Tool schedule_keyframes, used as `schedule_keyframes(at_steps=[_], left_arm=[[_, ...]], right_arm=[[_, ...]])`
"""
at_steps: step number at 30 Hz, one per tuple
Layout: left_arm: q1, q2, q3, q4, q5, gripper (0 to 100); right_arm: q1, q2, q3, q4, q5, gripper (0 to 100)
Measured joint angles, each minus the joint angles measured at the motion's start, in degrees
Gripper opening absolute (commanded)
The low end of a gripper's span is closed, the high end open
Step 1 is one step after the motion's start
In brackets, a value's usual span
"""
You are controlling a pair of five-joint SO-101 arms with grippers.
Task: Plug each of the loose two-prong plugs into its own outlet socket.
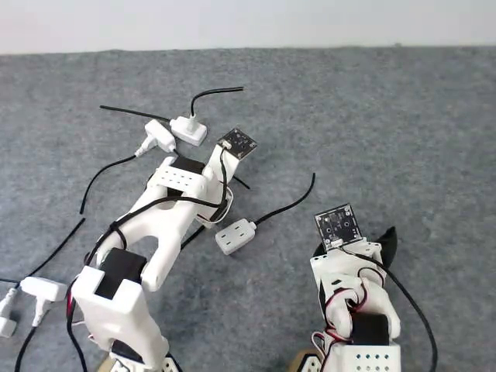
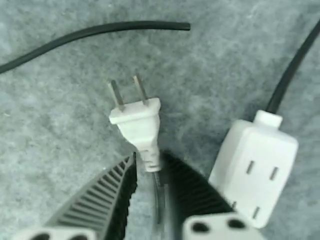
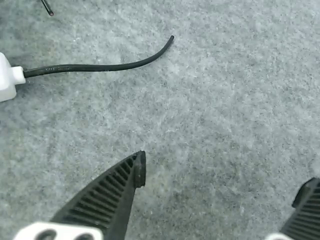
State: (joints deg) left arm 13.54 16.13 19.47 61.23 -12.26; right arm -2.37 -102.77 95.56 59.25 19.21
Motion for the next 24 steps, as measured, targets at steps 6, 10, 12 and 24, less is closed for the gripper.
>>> schedule_keyframes(at_steps=[6, 10, 12, 24], left_arm=[[0.3, 0.0, 0.0, 0.0, -0.2, 1], [0.4, 0.0, 0.0, 0.1, -0.2, 1], [0.4, 0.0, 0.0, 0.1, -0.2, 1], [0.4, 0.0, 0.0, 0.1, -0.2, 25]], right_arm=[[0.0, 0.0, 0.0, 0.0, 0.0, 45.1], [0.0, 0.0, 0.0, 0.0, 0.0, 45.1], [0.0, 0.0, 0.0, 0.0, 0.0, 45.1], [0.0, 0.0, 0.0, 0.0, 0.0, 45.1]])
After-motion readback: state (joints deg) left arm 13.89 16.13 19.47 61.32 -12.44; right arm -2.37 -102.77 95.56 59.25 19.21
